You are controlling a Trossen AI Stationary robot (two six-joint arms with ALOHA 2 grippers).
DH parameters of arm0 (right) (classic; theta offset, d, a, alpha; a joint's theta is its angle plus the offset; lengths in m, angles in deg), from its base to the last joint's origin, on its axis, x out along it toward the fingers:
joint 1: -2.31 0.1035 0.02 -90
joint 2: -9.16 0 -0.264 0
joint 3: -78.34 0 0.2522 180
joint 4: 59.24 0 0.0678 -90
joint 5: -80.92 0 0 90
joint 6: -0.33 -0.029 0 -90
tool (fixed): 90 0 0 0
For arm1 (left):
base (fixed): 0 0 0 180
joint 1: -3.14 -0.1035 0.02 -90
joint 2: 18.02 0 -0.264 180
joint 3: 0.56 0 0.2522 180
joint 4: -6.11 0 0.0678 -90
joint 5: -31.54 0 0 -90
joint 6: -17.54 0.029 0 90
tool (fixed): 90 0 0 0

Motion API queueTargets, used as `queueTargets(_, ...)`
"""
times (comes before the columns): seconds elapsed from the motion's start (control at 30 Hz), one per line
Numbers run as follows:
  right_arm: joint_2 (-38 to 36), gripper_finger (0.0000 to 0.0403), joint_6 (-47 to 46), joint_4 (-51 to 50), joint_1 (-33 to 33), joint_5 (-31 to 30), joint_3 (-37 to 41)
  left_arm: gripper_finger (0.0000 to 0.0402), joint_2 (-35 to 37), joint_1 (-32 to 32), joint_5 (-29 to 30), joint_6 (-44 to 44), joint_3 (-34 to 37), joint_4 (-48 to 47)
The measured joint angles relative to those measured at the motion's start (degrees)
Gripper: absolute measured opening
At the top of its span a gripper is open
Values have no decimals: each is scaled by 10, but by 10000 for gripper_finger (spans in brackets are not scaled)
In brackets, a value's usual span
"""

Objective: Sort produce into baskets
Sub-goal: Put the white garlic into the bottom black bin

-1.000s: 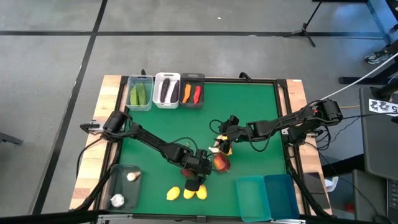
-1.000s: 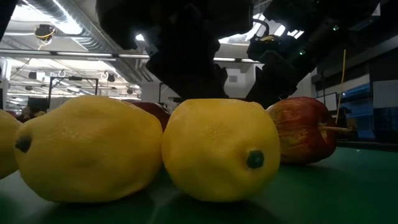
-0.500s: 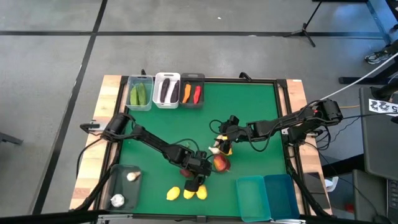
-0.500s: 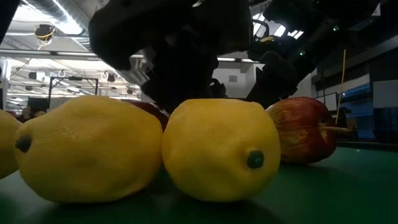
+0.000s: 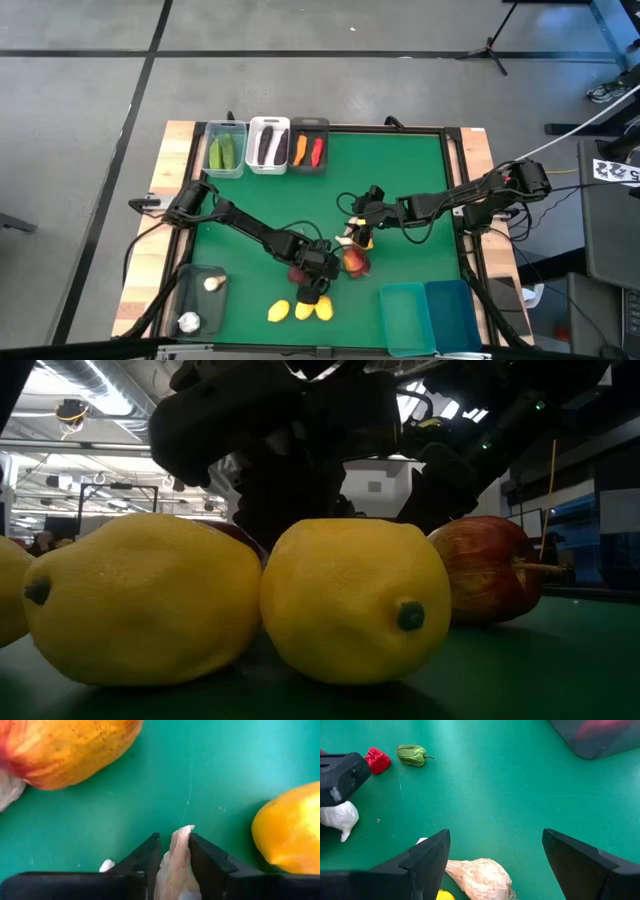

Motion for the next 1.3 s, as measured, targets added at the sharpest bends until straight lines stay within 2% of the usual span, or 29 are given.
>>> queueTargets(0.2,0,317,0,0,0,0,0,58,0,0,0,5,0,-2)
queueTargets(0.47,0,317,0,0,0,0,0,56,11,0,0,-7,1,-9)
queueTargets(0.63,0,317,0,0,0,0,0,54,59,0,-1,-11,1,-15)
queueTargets(0.77,0,317,0,0,0,0,0,50,113,4,-3,-26,1,-56)
queueTargets(0.9,0,317,0,-1,0,0,0,53,184,21,-3,-71,1,-157)
queueTargets(1.07,0,317,0,-6,0,1,0,55,260,74,1,-145,1,-273)
queueTargets(1.3,0,317,0,-4,0,1,0,50,301,189,9,-345,1,-373)
